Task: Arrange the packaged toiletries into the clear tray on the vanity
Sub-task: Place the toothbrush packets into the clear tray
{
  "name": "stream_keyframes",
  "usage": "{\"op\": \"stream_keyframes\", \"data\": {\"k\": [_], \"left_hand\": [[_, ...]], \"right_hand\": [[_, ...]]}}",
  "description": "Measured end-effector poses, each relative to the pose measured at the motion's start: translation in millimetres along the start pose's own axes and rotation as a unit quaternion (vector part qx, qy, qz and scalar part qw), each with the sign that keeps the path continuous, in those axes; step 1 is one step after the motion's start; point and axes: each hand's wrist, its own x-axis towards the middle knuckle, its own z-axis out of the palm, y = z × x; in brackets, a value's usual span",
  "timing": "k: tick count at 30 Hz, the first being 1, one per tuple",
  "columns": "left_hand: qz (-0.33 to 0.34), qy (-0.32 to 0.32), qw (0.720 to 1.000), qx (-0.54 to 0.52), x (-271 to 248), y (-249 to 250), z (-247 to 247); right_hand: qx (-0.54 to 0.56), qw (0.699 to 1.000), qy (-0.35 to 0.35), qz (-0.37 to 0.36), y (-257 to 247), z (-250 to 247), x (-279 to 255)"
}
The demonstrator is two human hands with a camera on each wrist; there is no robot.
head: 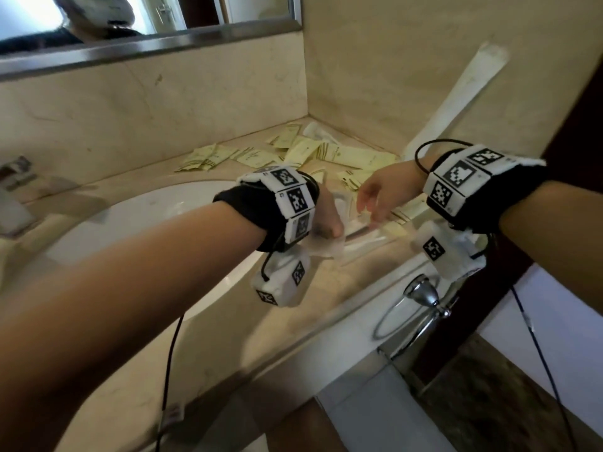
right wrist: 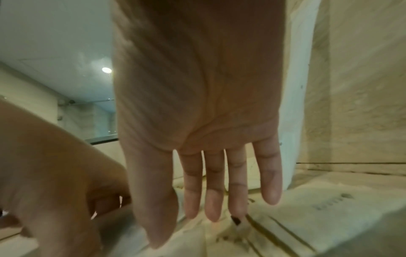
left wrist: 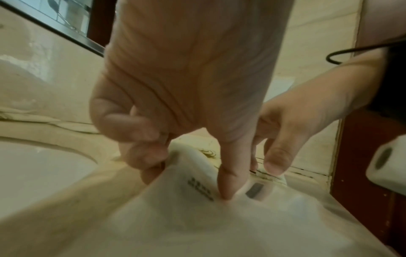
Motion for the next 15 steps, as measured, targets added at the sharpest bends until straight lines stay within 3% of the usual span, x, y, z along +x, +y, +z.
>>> {"op": "stream_keyframes", "data": {"k": [2, 5, 15], "left_hand": [[0.003, 0.004, 0.998, -0.058, 5.0, -2.8, 2.3], [0.003, 0.014, 0.999, -0.037, -3.0, 1.0, 3.9], [-0.026, -0.074, 0.996, 0.039, -16.9, 13.5, 4.7]], "right_hand": [[-0.009, 1.0, 0.01, -0.007, -1.2, 4.1, 1.6], [-0.047, 0.999, 0.016, -0.01, -6.3, 10.9, 2.9], [-0.077, 0.996, 0.04, 0.003, -16.9, 23.4, -0.7]]}}
